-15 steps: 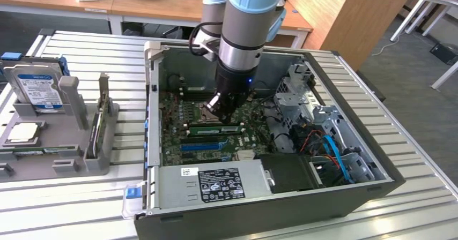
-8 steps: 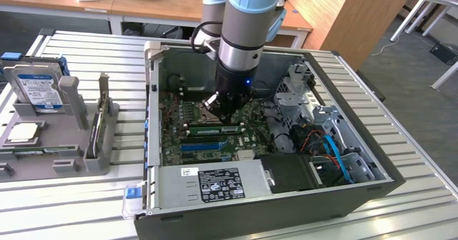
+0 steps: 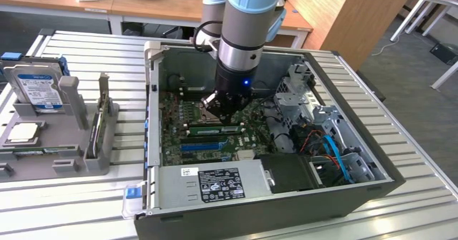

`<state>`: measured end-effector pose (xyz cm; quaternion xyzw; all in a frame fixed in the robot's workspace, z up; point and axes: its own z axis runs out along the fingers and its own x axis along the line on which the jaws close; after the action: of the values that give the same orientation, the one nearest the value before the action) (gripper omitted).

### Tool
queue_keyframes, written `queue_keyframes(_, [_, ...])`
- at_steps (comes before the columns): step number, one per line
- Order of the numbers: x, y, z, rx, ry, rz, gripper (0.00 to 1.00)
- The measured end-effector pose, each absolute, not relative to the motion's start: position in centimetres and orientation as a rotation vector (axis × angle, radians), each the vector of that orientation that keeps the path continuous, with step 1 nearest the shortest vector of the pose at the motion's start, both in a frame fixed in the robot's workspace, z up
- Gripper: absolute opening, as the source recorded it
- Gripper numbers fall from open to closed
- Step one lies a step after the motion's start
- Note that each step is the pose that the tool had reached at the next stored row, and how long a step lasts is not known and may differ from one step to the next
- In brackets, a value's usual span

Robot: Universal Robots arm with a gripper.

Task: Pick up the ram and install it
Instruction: 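Press down the ram until it locks into place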

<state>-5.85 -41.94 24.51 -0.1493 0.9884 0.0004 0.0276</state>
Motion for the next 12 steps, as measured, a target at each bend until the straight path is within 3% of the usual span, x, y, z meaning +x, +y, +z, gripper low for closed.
queue_keyframes(12, [-5.86, -41.89, 24.51, -0.372, 3.064, 0.0, 0.11])
